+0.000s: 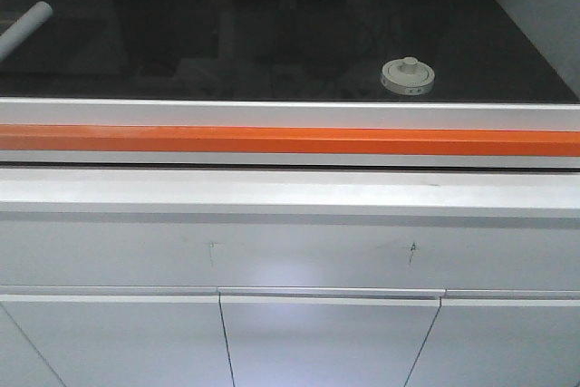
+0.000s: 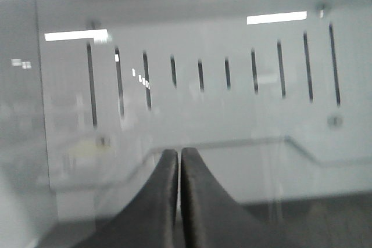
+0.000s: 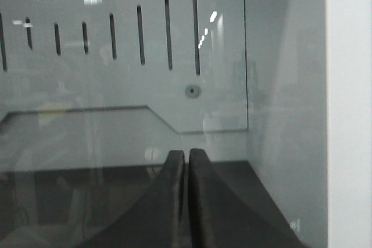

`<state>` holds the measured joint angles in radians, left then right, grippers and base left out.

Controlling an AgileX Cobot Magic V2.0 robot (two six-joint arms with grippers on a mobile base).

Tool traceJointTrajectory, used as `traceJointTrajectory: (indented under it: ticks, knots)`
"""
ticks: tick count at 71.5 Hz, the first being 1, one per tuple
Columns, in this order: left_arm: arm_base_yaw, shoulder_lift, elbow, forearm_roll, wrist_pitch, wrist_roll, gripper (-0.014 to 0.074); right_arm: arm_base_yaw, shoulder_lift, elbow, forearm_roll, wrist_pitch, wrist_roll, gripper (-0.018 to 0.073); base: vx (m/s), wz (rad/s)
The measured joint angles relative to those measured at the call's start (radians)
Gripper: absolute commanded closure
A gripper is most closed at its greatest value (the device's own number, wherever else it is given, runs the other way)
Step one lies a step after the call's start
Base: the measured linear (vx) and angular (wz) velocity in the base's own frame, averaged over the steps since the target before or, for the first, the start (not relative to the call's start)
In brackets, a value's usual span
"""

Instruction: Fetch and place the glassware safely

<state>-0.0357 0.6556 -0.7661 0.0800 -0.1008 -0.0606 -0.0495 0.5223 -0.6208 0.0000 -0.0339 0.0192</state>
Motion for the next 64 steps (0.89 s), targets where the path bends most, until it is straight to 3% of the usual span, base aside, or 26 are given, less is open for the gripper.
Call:
traceJointTrajectory:
  ticks: [25,32,37,53,64]
  knots:
    - [0.000,0.149,-0.001,0.000,0.188,0.000,0.0603,0.000,0.207,-0.006,0.000,0.088,0.003,0.0563,0.00,0.00]
    - [0.000,0.159,0.032,0.000,0.189,0.000,0.0603,0.000,0.211,-0.006,0.023,0.128,0.003,0.0561,0.00,0.00]
    - [0.000,0.145,0.091,0.000,0.137,0.000,0.0603,0.000,0.205,-0.006,0.029,0.143,0.000,0.0560,0.00,0.00]
    - [0.000,0.034,0.363,0.000,-0.182,0.000,0.0603,0.000,0.128,0.083,0.031,0.078,-0.012,0.0560,0.00,0.00]
    - [0.000,0.007,0.483,0.000,-0.237,-0.001,0.0603,0.000,0.113,0.241,-0.008,-0.082,-0.012,0.0560,0.00,0.00]
